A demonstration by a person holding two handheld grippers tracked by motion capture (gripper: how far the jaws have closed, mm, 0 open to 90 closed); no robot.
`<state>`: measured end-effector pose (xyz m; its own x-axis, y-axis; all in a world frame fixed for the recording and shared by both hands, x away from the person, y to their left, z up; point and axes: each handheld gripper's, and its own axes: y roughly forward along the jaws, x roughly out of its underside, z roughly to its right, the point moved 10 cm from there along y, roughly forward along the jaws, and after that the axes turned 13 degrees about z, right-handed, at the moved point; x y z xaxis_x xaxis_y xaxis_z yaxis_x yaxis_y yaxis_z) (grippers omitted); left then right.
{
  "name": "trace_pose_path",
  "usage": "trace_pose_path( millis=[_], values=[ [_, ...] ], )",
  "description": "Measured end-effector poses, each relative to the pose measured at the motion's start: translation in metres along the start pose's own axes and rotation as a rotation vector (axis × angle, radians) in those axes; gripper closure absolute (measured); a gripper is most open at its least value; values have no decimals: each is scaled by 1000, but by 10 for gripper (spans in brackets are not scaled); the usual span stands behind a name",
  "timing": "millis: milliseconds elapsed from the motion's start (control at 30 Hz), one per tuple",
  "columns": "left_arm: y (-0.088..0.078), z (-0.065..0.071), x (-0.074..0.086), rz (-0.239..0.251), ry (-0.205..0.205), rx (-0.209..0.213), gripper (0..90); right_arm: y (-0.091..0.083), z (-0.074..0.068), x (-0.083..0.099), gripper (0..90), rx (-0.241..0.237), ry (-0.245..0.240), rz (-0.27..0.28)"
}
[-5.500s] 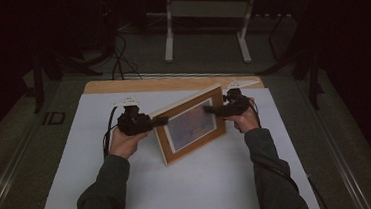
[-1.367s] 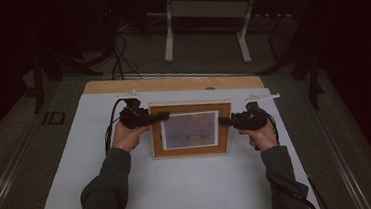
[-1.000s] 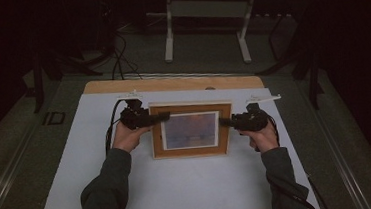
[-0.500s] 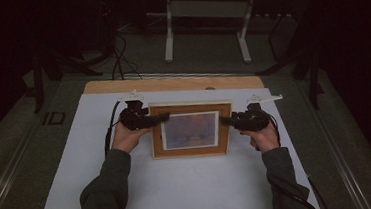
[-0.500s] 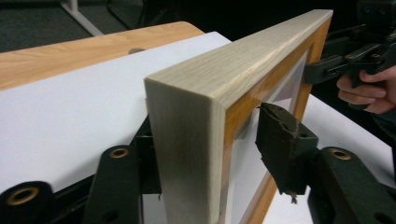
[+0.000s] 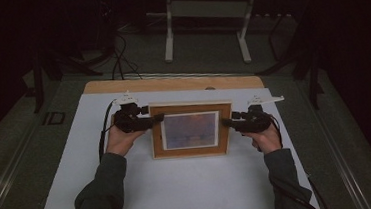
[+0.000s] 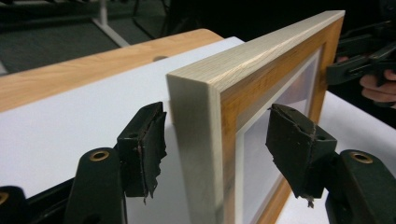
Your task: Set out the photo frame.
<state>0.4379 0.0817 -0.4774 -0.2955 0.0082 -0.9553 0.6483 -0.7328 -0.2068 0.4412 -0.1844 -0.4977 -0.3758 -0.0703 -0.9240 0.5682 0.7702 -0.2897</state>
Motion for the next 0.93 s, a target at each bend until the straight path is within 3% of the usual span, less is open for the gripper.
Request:
trace_pose_path(
  millis=[233,467,767,900,933],
  values=[
    [-13,-1,-3,28,47,-40,369,-6,-1,-2,432,2,-12,11],
    [-25,-2,-2,39,59,-83,370,-17,1,0,431,7,-14,16],
    [-45,-8,14,16,68,-159,372,-31,5,10,431,53,-50,-4],
    [-58,-17,30,-12,57,-224,372,-39,10,18,424,104,-73,-26],
    [-58,-17,30,-12,57,-224,372,-42,13,21,416,122,-85,-36]
  ],
)
